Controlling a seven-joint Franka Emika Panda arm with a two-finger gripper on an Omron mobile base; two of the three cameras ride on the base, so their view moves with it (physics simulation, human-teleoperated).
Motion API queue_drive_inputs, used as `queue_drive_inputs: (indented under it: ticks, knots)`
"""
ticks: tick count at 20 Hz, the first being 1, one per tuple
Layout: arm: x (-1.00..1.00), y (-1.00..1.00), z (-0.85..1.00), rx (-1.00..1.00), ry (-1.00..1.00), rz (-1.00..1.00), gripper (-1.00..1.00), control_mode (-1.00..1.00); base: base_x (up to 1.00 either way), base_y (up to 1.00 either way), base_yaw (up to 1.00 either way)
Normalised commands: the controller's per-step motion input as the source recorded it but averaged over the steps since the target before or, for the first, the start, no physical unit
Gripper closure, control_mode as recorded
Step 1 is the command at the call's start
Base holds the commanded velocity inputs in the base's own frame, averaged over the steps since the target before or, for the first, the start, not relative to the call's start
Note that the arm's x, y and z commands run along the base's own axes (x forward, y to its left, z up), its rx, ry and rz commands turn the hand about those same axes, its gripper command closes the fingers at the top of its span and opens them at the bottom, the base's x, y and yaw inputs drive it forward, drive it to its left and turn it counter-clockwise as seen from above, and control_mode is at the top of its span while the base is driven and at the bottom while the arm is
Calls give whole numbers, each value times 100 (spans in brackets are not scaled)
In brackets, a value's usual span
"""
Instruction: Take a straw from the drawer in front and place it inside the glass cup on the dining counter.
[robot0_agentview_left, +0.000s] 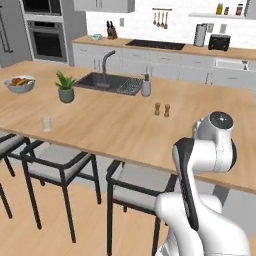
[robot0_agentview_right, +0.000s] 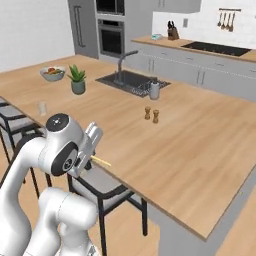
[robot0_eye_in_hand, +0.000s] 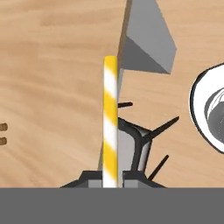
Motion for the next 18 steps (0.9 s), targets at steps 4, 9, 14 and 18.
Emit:
queue_drive_inputs:
  ticks: [4,9,14,18]
  knots:
    - [0,0,0,0,0,0,100,100,37,100,-35]
    - [0,0,0,0,0,0,100,100,6,100,-30]
    - [0,0,0,0,0,0,100,100,0,100,-21]
    - [0,0,0,0,0,0,100,100,0,100,-15]
